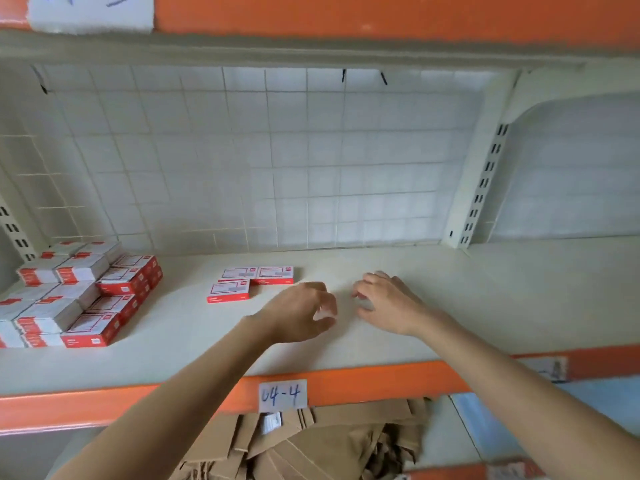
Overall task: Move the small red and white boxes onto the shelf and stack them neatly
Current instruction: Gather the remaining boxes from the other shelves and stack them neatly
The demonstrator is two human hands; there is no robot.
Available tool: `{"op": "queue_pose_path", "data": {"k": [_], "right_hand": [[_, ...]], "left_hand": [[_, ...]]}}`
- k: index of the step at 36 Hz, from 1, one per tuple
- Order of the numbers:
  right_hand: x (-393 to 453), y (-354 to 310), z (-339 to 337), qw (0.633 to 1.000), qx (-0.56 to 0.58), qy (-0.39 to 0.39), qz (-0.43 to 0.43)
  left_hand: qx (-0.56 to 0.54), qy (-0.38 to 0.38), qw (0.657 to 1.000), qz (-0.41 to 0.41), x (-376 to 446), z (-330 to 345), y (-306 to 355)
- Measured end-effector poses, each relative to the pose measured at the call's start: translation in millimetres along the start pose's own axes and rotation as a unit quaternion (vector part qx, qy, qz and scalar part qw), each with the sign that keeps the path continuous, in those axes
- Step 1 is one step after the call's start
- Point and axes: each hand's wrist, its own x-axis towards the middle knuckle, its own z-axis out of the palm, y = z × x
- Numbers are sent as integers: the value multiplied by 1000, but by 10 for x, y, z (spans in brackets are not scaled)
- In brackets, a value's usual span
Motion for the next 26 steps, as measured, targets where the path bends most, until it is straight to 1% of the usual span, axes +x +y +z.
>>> {"op": "queue_pose_path", "data": {"k": [5, 9, 14, 19, 22, 26], "right_hand": [[-613, 592, -210, 999, -9, -22, 29], [-1185, 1065, -428, 998, 2, -24, 61], [-1896, 1728, -662, 994, 23, 0, 106], [-2534, 2355, -820, 986, 54, 22, 156], [-2811, 2688, -870, 979, 63, 30, 190], [-3021, 3101, -913, 973, 75, 44, 214]], "left_hand": [[7, -13, 999, 35, 460, 112, 642], [8, -11, 998, 62, 845, 248, 1286], [-2, -6, 996, 87, 1364, 451, 2091], [-43, 5, 995, 93, 1809, 624, 2779], [-72, 2, 993, 93, 2050, 730, 3123], [-92, 1, 990, 108, 2374, 890, 3513]]}}
